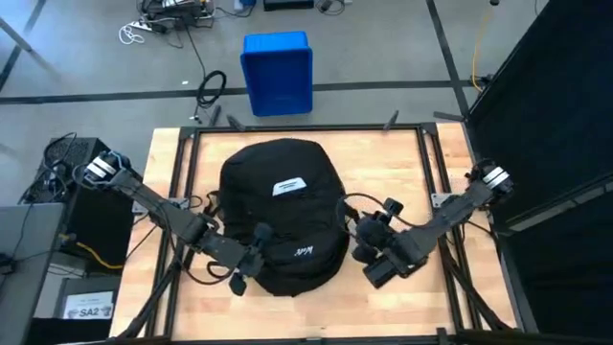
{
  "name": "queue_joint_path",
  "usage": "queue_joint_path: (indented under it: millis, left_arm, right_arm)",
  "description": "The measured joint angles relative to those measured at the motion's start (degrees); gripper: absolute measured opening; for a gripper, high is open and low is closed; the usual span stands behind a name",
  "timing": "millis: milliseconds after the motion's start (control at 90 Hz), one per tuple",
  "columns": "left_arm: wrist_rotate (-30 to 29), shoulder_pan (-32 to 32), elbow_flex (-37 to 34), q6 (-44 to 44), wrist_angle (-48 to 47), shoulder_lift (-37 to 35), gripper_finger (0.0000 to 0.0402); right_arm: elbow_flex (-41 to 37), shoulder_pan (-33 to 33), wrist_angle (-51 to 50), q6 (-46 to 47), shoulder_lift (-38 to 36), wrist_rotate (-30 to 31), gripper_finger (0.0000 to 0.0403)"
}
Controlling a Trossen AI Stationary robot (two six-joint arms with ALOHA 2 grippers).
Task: Unpack backpack
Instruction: Open the backpack, then remove the zip bag from the backpack
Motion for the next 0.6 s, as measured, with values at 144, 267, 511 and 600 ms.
queue_joint_path:
  millis: [144,267,511,600]
  left_arm:
    - [-2.81,1.97,0.8,1.71,2.69,0.0,0.0]
    - [-5.11,3.35,2.56,3.13,4.06,-0.02,0.0]
    - [-11.41,4.72,6.44,4.31,5.09,-0.02,0.0]
    - [-14.04,4.72,7.61,6.02,5.5,-0.02,0.0]
  right_arm:
    - [-0.14,2.42,15.88,-13.07,-0.29,0.34,0.0132]
    - [-2.57,2.36,33.95,-26.38,1.15,-2.99,0.0137]
    - [-5.84,-0.05,50.0,-35.89,7.27,-5.87,0.011]
    - [-5.86,-1.59,50.34,-35.44,9.46,-6.03,0.01]
